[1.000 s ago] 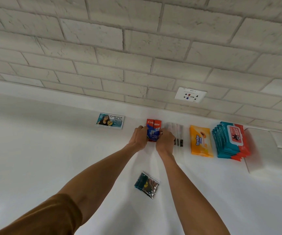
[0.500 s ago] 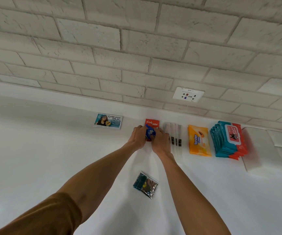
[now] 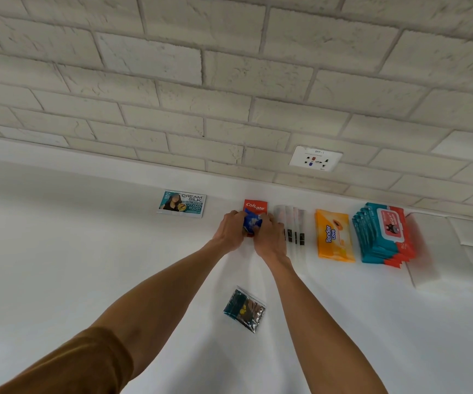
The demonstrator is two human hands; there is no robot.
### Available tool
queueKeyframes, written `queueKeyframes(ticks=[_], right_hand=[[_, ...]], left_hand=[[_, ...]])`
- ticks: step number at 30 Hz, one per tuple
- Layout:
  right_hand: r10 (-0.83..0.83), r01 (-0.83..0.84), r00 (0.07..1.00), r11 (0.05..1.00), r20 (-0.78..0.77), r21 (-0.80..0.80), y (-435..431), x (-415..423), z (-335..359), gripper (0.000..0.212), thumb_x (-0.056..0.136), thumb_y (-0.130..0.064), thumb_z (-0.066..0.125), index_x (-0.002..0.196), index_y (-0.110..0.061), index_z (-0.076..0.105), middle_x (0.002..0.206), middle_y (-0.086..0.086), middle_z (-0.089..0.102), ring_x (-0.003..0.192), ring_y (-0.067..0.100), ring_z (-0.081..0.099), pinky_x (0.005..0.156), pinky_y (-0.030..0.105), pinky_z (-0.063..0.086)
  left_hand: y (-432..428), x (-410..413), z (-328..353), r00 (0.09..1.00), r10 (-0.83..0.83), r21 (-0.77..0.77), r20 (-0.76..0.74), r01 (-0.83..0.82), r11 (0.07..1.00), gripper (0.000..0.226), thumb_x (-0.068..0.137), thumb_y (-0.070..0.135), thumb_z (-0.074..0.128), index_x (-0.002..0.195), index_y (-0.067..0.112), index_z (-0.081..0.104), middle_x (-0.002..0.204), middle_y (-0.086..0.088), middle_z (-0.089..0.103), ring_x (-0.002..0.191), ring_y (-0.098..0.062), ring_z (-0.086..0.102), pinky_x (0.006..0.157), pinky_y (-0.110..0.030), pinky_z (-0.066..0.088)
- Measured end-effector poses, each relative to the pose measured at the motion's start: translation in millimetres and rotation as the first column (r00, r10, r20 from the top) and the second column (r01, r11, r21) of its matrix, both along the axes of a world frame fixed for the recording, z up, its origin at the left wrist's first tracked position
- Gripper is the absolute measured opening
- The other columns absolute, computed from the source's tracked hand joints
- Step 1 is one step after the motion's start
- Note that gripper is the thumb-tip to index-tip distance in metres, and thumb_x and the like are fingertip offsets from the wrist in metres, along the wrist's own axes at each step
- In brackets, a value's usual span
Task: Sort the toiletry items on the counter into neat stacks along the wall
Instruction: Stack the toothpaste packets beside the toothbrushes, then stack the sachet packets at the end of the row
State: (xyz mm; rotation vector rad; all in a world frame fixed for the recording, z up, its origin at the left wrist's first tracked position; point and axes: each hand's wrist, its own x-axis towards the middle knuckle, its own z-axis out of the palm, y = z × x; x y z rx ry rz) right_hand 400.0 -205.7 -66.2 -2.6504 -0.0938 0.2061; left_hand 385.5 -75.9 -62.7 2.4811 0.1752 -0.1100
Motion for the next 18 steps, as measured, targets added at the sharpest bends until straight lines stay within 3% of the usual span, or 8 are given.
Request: queueKeyframes(ticks=[6, 13, 18], right_hand=[[0.014, -0.022, 0.989, 0.998, 0.146, 0.055, 12, -17, 12, 0.044, 0.107, -0.025, 0.054, 0.148, -0.012, 0.045, 0.147, 0.011, 0.055, 0.133, 0.031, 0.05, 0.099, 0.048, 0.056], [0.155, -0.169, 0.965, 0.984, 0.21, 0.049, 62, -34, 18, 0.039, 0.107, -0.026, 0.055, 0.143, -0.012, 0.054, 0.143, 0.01, 0.06, 0.132, 0.032, 0.056, 0.099, 0.047, 0.057], [0.245, -0.252, 0.954, 0.968, 0.173, 0.016, 104, -40, 20, 0.041, 0.108, -0.026, 0.053, 0.147, -0.013, 0.049, 0.149, 0.007, 0.056, 0.135, 0.029, 0.053, 0.104, 0.042, 0.053]], left_hand=[[35, -26, 10, 0.994, 0.073, 0.024, 0.076, -0.075, 0.997, 0.053, 0.1, 0.023, 0.065, 0.149, 0.017, 0.046, 0.149, -0.008, 0.051, 0.139, -0.026, 0.045, 0.108, -0.04, 0.046], [114, -56, 16, 0.964, 0.237, 0.056, 0.119, -0.245, 0.968, 0.047, 0.1, 0.024, 0.062, 0.144, 0.015, 0.048, 0.148, -0.01, 0.052, 0.137, -0.032, 0.047, 0.103, -0.049, 0.052], [160, -70, 22, 0.949, 0.287, 0.059, 0.129, -0.296, 0.953, 0.049, 0.1, 0.02, 0.061, 0.146, 0.019, 0.045, 0.145, -0.009, 0.054, 0.129, -0.031, 0.05, 0.099, -0.047, 0.053]])
